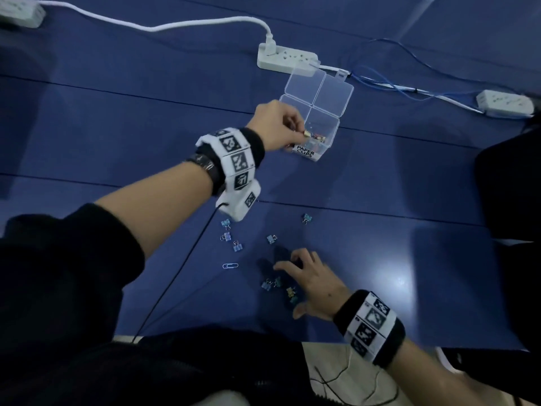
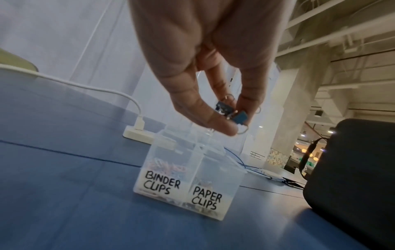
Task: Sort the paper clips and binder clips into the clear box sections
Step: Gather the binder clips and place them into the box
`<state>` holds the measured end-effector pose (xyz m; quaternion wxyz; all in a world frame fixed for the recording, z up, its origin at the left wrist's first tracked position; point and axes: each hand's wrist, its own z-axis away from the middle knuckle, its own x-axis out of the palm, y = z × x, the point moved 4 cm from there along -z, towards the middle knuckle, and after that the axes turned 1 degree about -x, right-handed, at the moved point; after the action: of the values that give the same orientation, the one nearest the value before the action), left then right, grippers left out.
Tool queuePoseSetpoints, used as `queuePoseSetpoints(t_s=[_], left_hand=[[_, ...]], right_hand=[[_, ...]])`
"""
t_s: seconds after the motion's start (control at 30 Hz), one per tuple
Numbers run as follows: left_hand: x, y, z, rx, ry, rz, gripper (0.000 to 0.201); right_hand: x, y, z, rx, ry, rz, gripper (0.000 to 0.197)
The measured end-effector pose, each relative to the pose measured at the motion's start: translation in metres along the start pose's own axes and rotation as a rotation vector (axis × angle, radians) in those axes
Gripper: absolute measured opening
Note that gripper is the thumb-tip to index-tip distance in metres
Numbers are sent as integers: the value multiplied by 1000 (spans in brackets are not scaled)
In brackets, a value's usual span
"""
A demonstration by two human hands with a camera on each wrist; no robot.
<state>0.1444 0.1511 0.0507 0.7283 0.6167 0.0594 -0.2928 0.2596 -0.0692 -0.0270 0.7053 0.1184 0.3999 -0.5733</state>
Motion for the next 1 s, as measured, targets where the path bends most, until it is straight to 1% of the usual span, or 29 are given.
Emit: queuePoseSetpoints(t_s=[0.17, 0.23, 0.33, 0.37, 0.43, 0.47, 0.5, 0.57, 0.67, 0.77, 0.8, 0.87, 0.97, 1.0], left_hand=[[19, 6, -31, -13, 70, 79, 31], [27, 10, -40, -5, 92, 93, 31], [35, 16, -51, 8, 125, 66, 32], [37, 19, -54, 23, 126, 34, 29], [41, 22, -56, 34, 110, -54, 9], [43, 21, -58, 35, 103, -98, 9], [45, 20, -59, 33, 90, -143, 18], [50, 18, -59, 31, 52, -228, 29], [54, 17, -57, 83, -7, -392, 38], [55, 18, -52, 130, -79, -544, 36], [56, 19, -49, 155, -108, -588, 33], [54, 22, -42, 216, -119, -662, 27], [42, 23, -17, 324, -79, -639, 27], [35, 20, -3, 344, -92, -622, 27]], right_hand=[[-10, 5, -17, 30, 58, -234, 65], [-20, 12, -23, 66, 93, -294, 62], [-30, 21, -26, 120, 179, -318, 70], [-32, 22, -24, 130, 206, -299, 75], [-33, 23, -19, 141, 246, -249, 88], [-32, 24, -17, 150, 249, -236, 94], [-31, 26, -15, 161, 247, -235, 100], [-28, 29, -13, 183, 231, -248, 111], [-24, 29, -14, 156, 173, -193, 122], [-17, 19, -21, 85, 115, -59, 125], [-14, 16, -24, 70, 103, -22, 125], [-12, 12, -30, 51, 99, 35, 121], [-14, 9, -38, 30, 79, 106, 113], [-14, 8, -39, 22, 71, 117, 111]])
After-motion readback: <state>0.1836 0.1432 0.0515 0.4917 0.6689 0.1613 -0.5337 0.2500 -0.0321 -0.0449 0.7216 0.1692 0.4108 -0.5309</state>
